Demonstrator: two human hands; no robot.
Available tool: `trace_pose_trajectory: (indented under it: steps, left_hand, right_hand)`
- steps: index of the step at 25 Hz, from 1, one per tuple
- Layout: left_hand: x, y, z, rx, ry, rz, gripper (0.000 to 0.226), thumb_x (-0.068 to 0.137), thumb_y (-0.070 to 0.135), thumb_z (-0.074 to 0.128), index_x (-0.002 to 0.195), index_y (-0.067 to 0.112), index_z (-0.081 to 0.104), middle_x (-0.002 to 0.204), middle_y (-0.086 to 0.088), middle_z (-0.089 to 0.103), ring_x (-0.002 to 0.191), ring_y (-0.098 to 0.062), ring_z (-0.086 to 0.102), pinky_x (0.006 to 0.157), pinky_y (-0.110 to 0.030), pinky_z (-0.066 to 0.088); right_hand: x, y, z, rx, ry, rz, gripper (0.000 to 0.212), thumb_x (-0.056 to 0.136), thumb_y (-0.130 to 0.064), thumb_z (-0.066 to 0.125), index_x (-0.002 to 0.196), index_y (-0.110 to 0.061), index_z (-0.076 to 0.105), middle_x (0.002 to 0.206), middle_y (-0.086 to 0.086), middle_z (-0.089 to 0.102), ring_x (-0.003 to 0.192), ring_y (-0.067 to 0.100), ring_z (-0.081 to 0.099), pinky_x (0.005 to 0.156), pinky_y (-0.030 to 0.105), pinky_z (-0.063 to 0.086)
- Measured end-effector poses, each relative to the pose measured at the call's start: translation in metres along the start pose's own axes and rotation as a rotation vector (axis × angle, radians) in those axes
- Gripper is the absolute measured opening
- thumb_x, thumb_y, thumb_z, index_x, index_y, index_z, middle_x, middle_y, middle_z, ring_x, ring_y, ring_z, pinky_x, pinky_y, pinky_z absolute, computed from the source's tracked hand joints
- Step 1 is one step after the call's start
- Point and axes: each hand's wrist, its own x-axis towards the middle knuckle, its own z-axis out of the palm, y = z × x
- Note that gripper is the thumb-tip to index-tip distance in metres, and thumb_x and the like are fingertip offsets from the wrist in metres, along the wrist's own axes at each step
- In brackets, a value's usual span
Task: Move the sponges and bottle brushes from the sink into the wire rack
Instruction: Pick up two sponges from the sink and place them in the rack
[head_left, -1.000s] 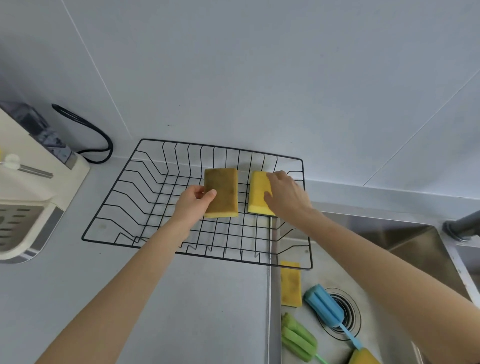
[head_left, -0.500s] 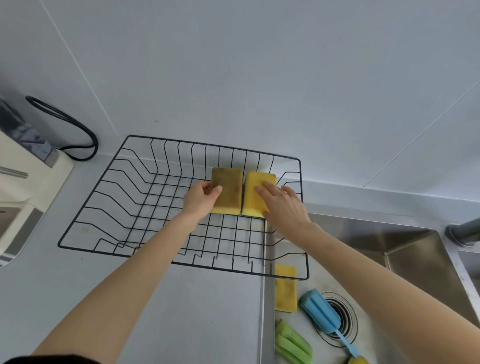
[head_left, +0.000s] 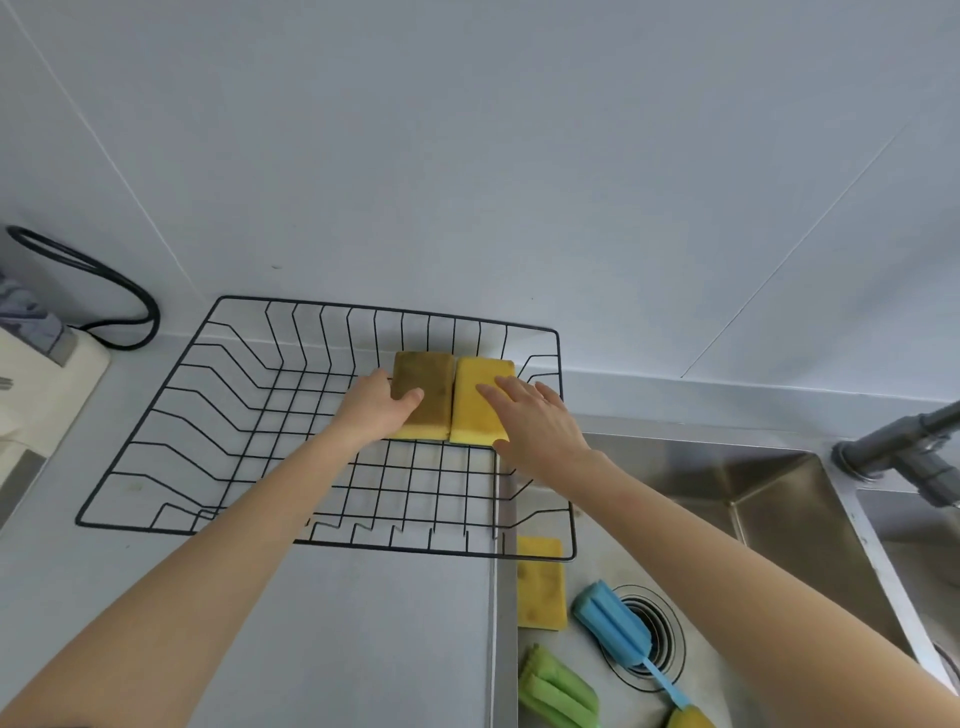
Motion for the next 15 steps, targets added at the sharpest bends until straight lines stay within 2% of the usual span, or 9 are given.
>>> trace_pose_trajectory:
  steps: [2, 5, 8, 12, 15]
  left_hand:
    - [-0.012, 0.007, -0.008, 0.053, 0.009, 0.022, 0.058, 0.092, 0.033, 0.045, 0.136, -0.001, 0.031, 0.143, -0.019, 0.04, 0.131, -0.031, 0.039, 0.103, -0.037, 0.036]
    - [-0.033, 0.02, -0.017, 0.059, -0.011, 0.107, 0.056, 0.092, 0.032, 0.046, 0.138, 0.003, 0.03, 0.145, -0.014, 0.039, 0.133, -0.028, 0.037, 0.107, -0.036, 0.033]
    - [-0.056, 0.035, -0.019, 0.103, -0.036, 0.145, 0.068, 0.09, 0.041, 0.047, 0.144, 0.009, 0.021, 0.152, -0.011, 0.03, 0.139, -0.026, 0.029, 0.113, -0.038, 0.027]
    - [-0.093, 0.063, -0.012, 0.133, -0.023, 0.222, 0.068, 0.089, 0.043, 0.048, 0.143, 0.012, 0.023, 0.149, -0.008, 0.034, 0.136, -0.026, 0.034, 0.11, -0.035, 0.029]
    - [-0.116, 0.081, 0.002, 0.167, -0.019, 0.3, 0.063, 0.088, 0.042, 0.05, 0.14, 0.013, 0.03, 0.146, -0.01, 0.04, 0.133, -0.026, 0.038, 0.109, -0.035, 0.031]
  right_hand:
    - [-0.01, 0.003, -0.007, 0.015, 0.004, 0.001, 0.071, 0.089, -0.016, 0.056, 0.148, -0.02, 0.016, 0.158, 0.008, 0.018, 0.146, 0.023, 0.016, 0.12, 0.038, 0.009]
    - [-0.031, 0.009, -0.018, 0.049, 0.047, 0.009, 0.07, 0.088, -0.017, 0.055, 0.148, -0.02, 0.017, 0.157, 0.008, 0.019, 0.146, 0.022, 0.015, 0.12, 0.038, 0.008]
    - [-0.055, 0.015, -0.027, 0.095, 0.083, 0.02, 0.068, 0.088, -0.013, 0.052, 0.147, -0.019, 0.019, 0.156, 0.008, 0.023, 0.145, 0.022, 0.017, 0.12, 0.037, 0.01]
    - [-0.094, 0.029, -0.035, 0.148, 0.124, 0.038, 0.066, 0.089, -0.009, 0.047, 0.148, -0.019, 0.018, 0.157, 0.009, 0.02, 0.146, 0.022, 0.015, 0.119, 0.036, 0.009]
    - [-0.122, 0.043, -0.036, 0.16, 0.121, 0.056, 0.064, 0.091, -0.016, 0.048, 0.148, -0.018, 0.017, 0.157, 0.009, 0.019, 0.146, 0.022, 0.016, 0.119, 0.036, 0.01]
